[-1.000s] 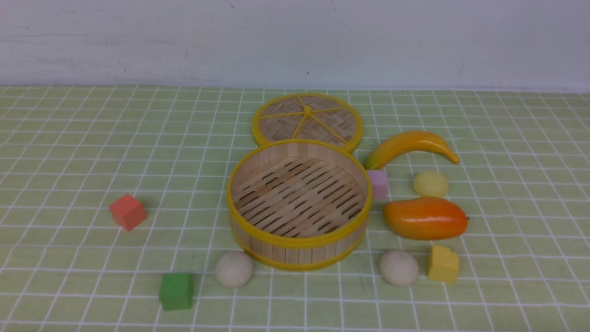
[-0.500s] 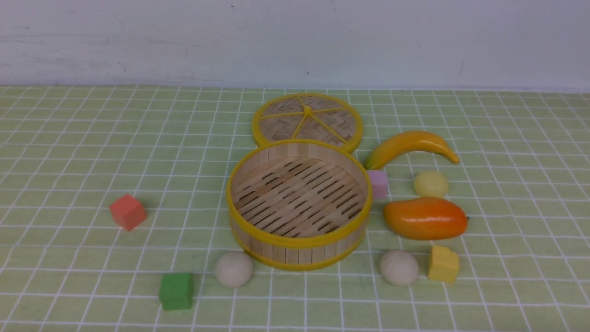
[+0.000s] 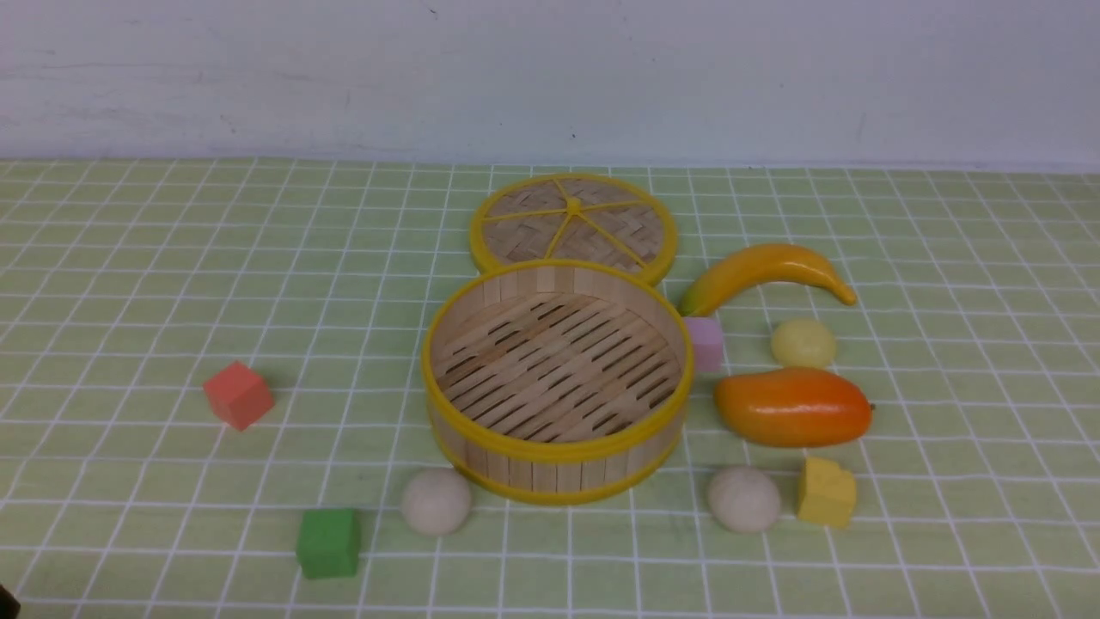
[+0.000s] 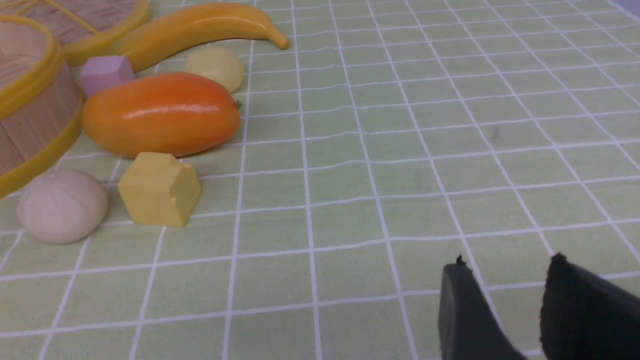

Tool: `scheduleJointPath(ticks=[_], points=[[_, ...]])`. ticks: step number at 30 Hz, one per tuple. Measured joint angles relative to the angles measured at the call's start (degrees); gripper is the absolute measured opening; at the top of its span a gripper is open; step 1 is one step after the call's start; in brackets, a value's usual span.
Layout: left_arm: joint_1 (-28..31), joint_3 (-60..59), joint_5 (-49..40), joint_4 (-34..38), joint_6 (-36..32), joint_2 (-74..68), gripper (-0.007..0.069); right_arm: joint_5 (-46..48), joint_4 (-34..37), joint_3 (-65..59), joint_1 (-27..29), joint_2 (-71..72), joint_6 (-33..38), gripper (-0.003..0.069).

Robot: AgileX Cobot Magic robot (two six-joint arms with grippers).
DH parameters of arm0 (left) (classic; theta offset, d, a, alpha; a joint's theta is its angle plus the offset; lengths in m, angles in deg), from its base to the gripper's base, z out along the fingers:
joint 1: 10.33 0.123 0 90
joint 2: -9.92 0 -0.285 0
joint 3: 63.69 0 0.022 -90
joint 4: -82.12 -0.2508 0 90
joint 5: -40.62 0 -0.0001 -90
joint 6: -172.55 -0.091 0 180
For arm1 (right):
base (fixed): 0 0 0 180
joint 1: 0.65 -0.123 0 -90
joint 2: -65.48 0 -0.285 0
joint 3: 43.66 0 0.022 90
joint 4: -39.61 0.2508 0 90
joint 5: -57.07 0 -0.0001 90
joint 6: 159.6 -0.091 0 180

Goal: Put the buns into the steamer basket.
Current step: Use the left arm to grab a steamed stuffed bun

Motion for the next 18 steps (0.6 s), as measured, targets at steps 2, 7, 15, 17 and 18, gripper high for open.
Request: scheduleJointPath(ticks=[2,7,15,17,18], points=[[0.0,0.0,3.51,0.0,0.0,0.0,0.0238,0.0,0.0,0.0,0.0,0.0,0.0,0.0239],[0.0,0.0,6.58,-0.06,0.0,0.0,0.0238,0.0,0.0,0.0,0.0,0.0,0.0,0.0239],[0.0,0.0,18.94,3.7,4.65,0.0,0.0238,0.0,0.0,0.0,0.0,0.0,0.0,0.0239],[0.0,0.0,24.56,5.62,5.84,0.0,0.0238,0.0,0.0,0.0,0.0,0.0,0.0,0.0239],[0.0,0.0,27.26,6.54,6.05,0.0,0.0238,-0.07,0.0,0.0,0.0,0.0,0.0,0.0239]])
